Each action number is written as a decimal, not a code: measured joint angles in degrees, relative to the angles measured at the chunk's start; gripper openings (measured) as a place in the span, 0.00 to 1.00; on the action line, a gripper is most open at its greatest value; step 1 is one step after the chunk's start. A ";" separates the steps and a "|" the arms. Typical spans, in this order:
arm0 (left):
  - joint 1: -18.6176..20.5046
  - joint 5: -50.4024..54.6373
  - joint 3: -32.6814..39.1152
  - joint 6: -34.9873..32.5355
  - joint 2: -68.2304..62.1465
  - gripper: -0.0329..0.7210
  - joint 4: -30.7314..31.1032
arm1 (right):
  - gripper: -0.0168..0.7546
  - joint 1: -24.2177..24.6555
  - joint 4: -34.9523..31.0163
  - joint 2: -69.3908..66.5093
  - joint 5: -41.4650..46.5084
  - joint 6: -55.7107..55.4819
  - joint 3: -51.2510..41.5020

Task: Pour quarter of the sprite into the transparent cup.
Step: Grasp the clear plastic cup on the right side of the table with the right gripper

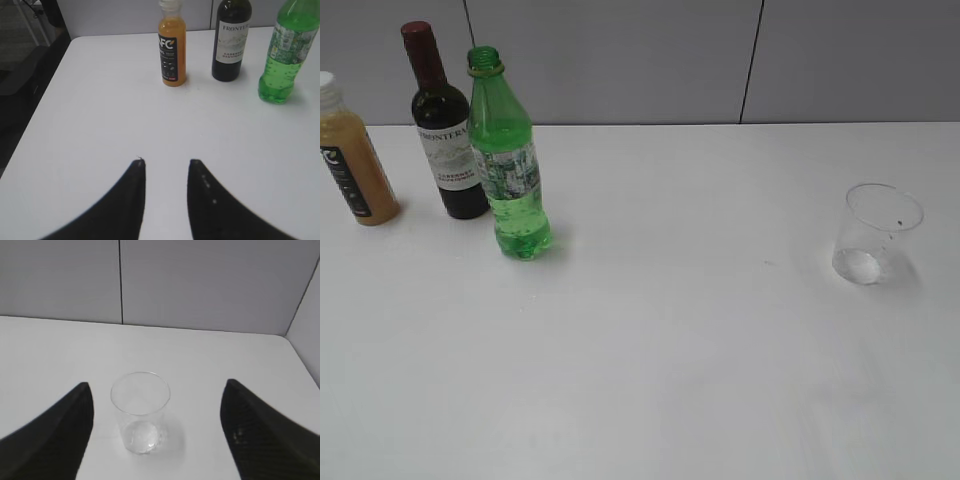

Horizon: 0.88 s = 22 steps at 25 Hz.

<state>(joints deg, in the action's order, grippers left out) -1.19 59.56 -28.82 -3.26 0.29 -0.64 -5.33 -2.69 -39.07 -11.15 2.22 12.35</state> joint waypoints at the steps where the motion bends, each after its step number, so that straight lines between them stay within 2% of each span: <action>1: 0.00 0.00 0.00 0.00 0.00 0.35 0.00 | 0.81 0.00 0.60 -1.31 -1.26 0.00 -0.06; 17: 0.00 0.00 0.00 0.00 0.00 0.35 0.00 | 0.79 0.00 2.09 -23.88 -21.05 -0.34 -0.06; 22: 0.00 0.00 0.00 0.00 0.00 0.35 0.00 | 0.87 0.00 2.69 -31.57 -27.86 -3.76 -0.01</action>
<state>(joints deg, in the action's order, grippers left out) -1.19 59.56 -28.82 -3.26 0.29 -0.64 -5.33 0.00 -70.64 -39.00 -1.55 12.35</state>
